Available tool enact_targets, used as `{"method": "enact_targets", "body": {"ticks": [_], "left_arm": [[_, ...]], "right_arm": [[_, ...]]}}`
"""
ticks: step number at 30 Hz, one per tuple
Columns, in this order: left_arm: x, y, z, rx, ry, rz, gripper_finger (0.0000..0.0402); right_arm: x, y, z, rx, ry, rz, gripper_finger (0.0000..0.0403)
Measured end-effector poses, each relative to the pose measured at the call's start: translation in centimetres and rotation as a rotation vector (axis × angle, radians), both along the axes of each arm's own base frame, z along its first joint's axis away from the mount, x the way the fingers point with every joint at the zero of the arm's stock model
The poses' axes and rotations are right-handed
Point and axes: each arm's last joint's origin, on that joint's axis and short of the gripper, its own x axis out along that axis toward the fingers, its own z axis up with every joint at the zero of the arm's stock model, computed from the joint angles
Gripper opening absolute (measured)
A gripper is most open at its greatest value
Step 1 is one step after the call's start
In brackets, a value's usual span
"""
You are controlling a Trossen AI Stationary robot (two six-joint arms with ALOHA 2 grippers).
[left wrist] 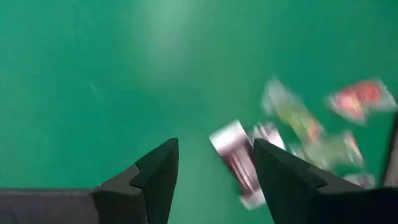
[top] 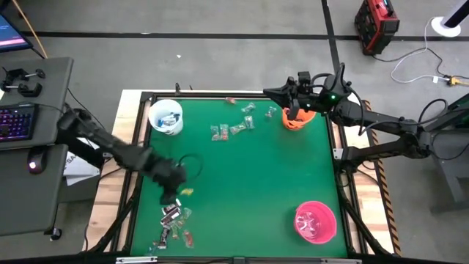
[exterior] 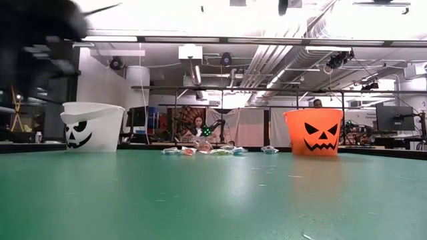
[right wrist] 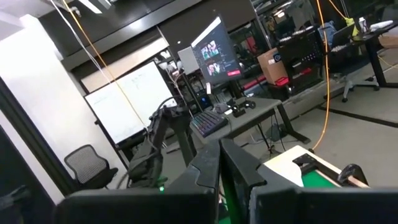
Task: Sort candy by brand, put in halloween buckets
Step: Put the brown chocolate bar into the orange bucket
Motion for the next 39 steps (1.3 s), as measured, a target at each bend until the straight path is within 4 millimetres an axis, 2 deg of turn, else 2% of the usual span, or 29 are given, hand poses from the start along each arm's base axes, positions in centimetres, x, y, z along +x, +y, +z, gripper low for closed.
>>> {"method": "enact_targets", "body": {"ticks": [3, 8, 12, 18, 23, 28, 31, 33, 35, 36, 39], "left_arm": [[-1.8, -2.3, -0.9, -0.022, 0.019, 0.049, 0.0197], [-2.4, -5.2, -1.5, -0.028, -0.079, 0.154, 0.0197], [-2.3, -5.7, -3.0, 0.029, -0.020, 0.290, 0.0197], [-1.5, -6.1, -5.3, 0.067, 0.066, 0.392, 0.0197], [-1.1, -6.5, -6.6, 0.081, 0.106, 0.419, 0.0197], [-0.8, -6.5, -7.1, 0.094, 0.130, 0.422, 0.0193], [-0.5, -6.0, -6.6, 0.095, 0.145, 0.446, 0.0150], [-0.4, -5.2, -5.9, 0.129, 0.132, 0.450, 0.0089], [0.1, -4.3, -4.3, 0.132, 0.074, 0.451, 0.0027], [0.3, -3.8, -3.4, 0.133, 0.037, 0.462, 0.0016], [0.8, -1.5, -0.5, 0.187, -0.093, 0.484, 0.0016]], "right_arm": [[0.0, 0.0, -0.1, 0.005, 0.013, 0.000, 0.0007], [0.0, -0.1, -0.3, 0.009, 0.026, -0.015, 0.0007], [0.0, -0.1, -0.3, 0.010, 0.026, -0.017, 0.0007], [0.0, -0.1, -0.3, 0.012, 0.033, -0.017, 0.0007], [0.1, -0.1, -0.5, 0.026, 0.053, -0.016, 0.0007], [0.1, -0.1, -0.8, 0.037, 0.082, -0.016, 0.0007], [0.1, -0.1, -1.0, 0.042, 0.094, -0.016, 0.0007], [0.1, -0.1, -1.0, 0.042, 0.095, -0.016, 0.0007], [0.1, -0.1, -1.0, 0.042, 0.094, -0.015, 0.0007], [0.1, -0.1, -0.9, 0.040, 0.090, -0.015, 0.0007], [0.1, -0.1, -0.7, 0.033, 0.069, -0.015, 0.0007]]}}
